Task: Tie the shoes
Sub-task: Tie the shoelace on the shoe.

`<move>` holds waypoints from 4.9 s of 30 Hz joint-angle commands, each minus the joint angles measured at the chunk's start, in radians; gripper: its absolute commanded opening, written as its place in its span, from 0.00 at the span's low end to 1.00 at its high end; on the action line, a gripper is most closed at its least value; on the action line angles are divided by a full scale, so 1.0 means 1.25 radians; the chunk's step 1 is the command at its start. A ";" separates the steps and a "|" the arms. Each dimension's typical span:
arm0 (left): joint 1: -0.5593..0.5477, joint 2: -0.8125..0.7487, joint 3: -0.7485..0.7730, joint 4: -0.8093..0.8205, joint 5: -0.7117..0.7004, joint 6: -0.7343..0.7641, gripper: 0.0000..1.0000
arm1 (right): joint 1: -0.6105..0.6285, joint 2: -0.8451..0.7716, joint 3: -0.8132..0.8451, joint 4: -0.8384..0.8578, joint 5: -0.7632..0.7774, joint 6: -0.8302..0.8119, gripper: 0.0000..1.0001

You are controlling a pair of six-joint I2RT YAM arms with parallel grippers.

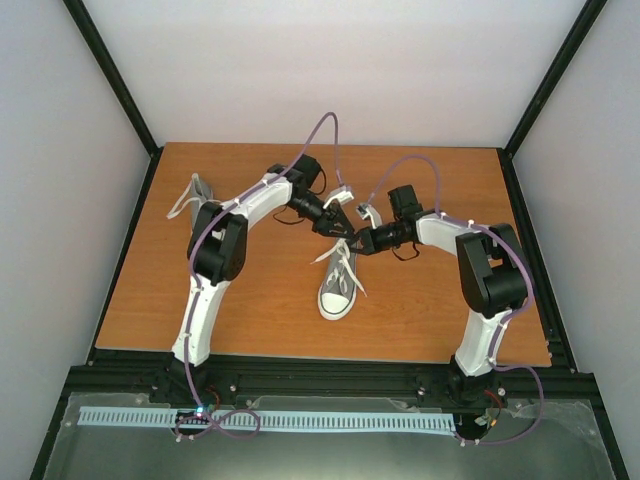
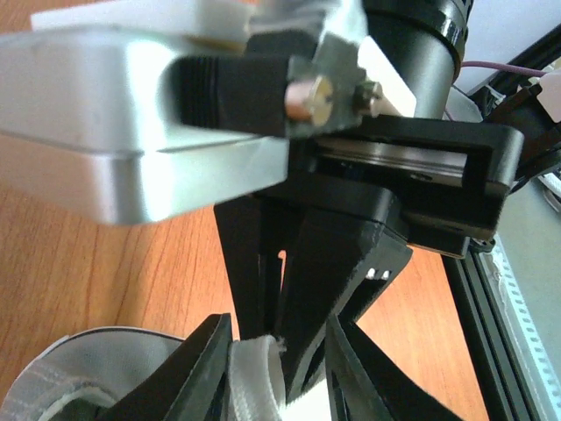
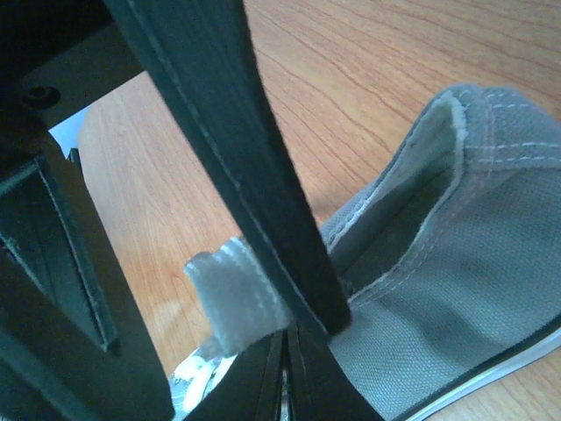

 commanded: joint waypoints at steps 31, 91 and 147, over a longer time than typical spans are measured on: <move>0.055 -0.124 -0.174 0.103 -0.111 -0.178 0.01 | -0.016 -0.117 -0.116 0.020 0.130 0.045 0.03; 0.100 -0.127 -0.276 0.164 -0.193 -0.221 0.01 | -0.087 -0.131 -0.250 0.350 -0.001 0.247 0.60; 0.100 -0.124 -0.307 0.148 -0.247 -0.211 0.01 | -0.051 -0.071 -0.281 0.175 0.032 0.119 0.03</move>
